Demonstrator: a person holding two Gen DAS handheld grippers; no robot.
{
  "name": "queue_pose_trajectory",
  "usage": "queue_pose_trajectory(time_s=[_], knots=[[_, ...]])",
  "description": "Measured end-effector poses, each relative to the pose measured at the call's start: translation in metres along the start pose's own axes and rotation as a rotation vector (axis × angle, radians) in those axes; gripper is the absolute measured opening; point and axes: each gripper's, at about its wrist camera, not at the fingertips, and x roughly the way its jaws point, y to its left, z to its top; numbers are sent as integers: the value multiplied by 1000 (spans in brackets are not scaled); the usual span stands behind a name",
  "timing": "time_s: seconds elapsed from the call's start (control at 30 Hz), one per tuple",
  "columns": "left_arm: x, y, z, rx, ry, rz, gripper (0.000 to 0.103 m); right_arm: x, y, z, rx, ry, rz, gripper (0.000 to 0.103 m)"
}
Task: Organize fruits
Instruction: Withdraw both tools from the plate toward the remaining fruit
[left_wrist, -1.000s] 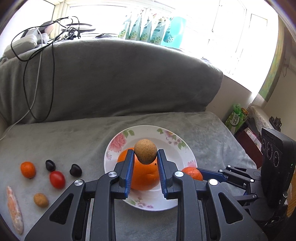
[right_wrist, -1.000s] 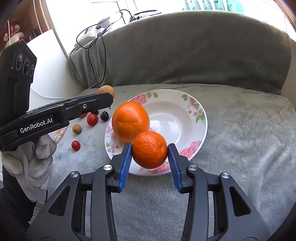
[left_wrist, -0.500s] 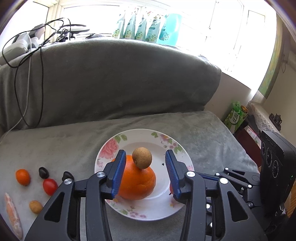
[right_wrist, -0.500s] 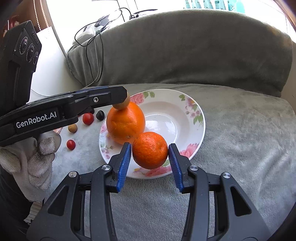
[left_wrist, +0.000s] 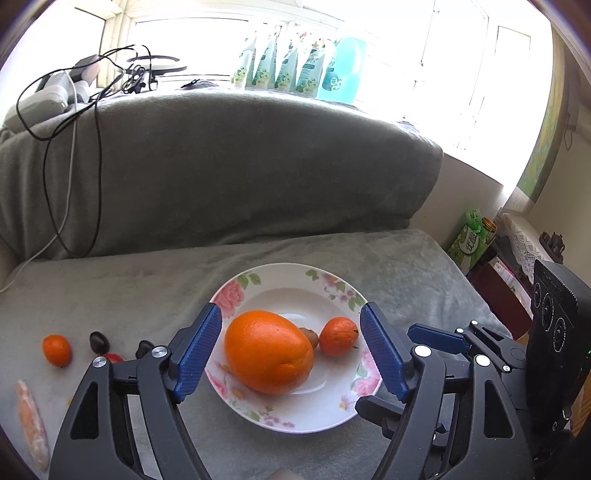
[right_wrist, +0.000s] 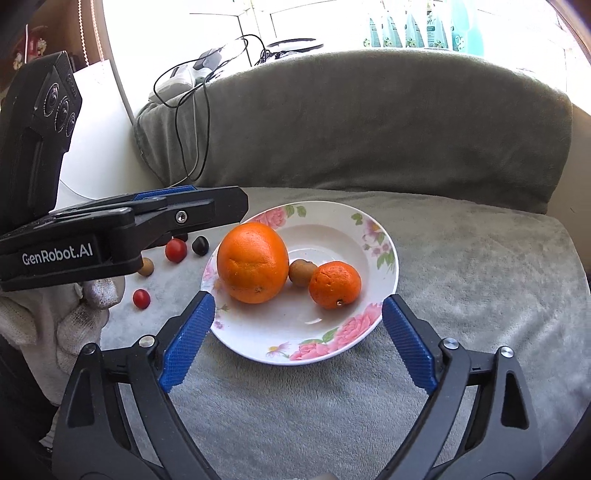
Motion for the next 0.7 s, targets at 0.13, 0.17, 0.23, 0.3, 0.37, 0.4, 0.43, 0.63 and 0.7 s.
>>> queue_pose_trajectory(time_s=[0.13,0.17,0.23,0.3,0.37,0.4,0.43,0.63,0.7], knots=[[-4,3,-2,-13,-4,0,80,-3,1,-2,-3,1,-8,96],[-6,4,-3,-12,-7,1,80,-3,2,-2,-4,0,-10,96],[-10,6,-4,-13,-13,6,80,-4,2,-2,-2,-1,-10,97],[-15,9,-5,-19,-23,12,80,-6,4,0,1,-5,-3,97],[-20,14,-7,-24,-31,19,80,-7,6,2,4,-10,3,97],[-24,16,-7,-26,-36,24,80,-8,7,4,5,-12,6,97],[-27,19,-9,-29,-42,31,80,-9,9,5,4,-14,10,97],[-48,41,-16,-62,-72,75,80,-7,16,16,7,-12,39,97],[-54,49,-19,-73,-81,96,80,-6,20,21,4,-13,52,97]])
